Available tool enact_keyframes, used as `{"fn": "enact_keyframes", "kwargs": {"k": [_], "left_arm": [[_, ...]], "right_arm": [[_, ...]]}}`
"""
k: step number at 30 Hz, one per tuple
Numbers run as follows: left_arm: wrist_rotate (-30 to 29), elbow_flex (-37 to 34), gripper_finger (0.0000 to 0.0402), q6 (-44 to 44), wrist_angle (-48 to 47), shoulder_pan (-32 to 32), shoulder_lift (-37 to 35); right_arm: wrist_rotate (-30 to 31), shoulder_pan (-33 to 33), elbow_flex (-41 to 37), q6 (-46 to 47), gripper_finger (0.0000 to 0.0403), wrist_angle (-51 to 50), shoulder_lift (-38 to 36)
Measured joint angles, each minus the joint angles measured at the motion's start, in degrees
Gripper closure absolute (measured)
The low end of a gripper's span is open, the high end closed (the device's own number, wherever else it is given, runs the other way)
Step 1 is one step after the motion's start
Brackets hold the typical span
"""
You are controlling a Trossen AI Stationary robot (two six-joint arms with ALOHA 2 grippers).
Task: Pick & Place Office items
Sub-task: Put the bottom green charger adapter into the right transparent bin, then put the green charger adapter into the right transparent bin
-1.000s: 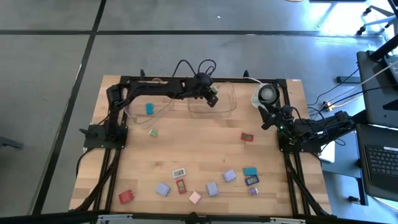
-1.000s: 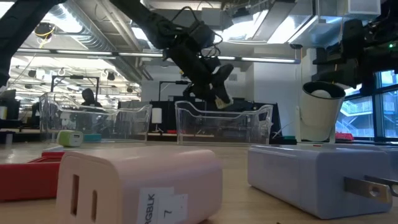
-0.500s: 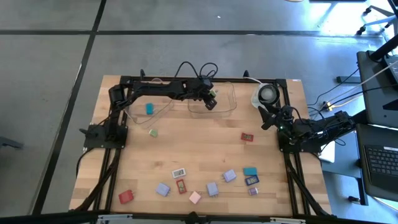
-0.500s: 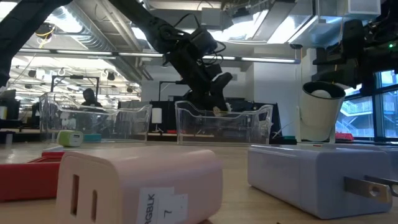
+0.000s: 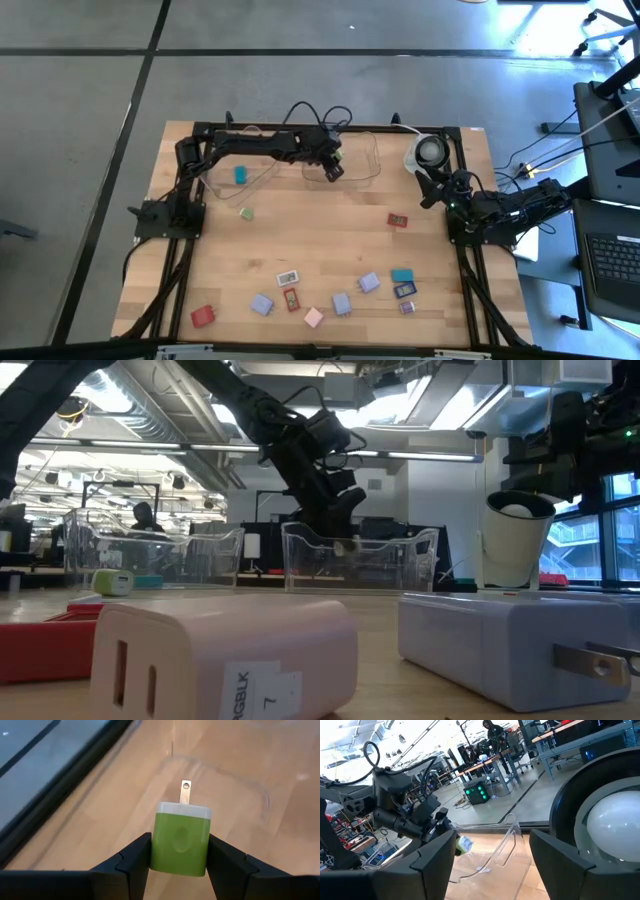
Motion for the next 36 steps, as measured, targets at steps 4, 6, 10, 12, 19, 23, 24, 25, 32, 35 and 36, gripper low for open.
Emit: {"fn": "enact_keyframes", "kwargs": {"k": [4,6,10,12,19,23,24,25,32,35,36], "left_arm": [[-0.1,0.0,0.0228,0.0,-1.3,-0.3,0.0],[-0.1,0.0,0.0222,0.0,-1.1,-0.4,0.0],[0.3,0.0,0.0202,0.0,-0.6,-0.8,0.0],[0.3,0.0,0.0192,-0.1,-0.6,-1.0,0.0],[-0.1,4.1,0.0177,1.4,-4.7,-2.1,-2.4],[0.4,8.2,0.018,2.7,-11.2,-3.7,-5.2],[1.0,9.2,0.0181,3.8,-13.7,-4.1,-6.1],[1.6,10.0,0.0183,5.2,-16.9,-4.6,-7.1],[4.9,11.4,0.0191,15.3,-42.4,-8.2,-15.2],[6.6,11.4,0.0195,15.8,-51.3,-10.3,-17.9],[6.9,11.2,0.0197,15.2,-53.5,-11.2,-18.7]], "right_arm": [[0.0,0.0,0.0,0.0,0.0145,0.0,0.0],[0.0,0.0,0.0,0.0,0.0145,0.0,0.0],[0.0,0.0,0.0,0.0,0.0145,0.0,0.0],[0.0,0.0,0.0,0.0,0.0145,0.0,0.0],[0.0,0.0,0.0,0.0,0.0145,-0.1,0.0],[0.0,0.0,0.0,0.0,0.0145,-1.2,0.0],[0.0,0.0,0.0,0.0,0.0145,-1.4,0.0],[0.0,0.0,0.0,0.0,0.0145,-1.3,0.0],[-0.3,0.0,0.0,0.0,0.0145,-1.2,0.0],[-0.5,0.0,0.0,0.0,0.0145,-1.2,0.0],[-0.5,0.0,0.0,0.0,0.0145,-1.2,0.0]]}}
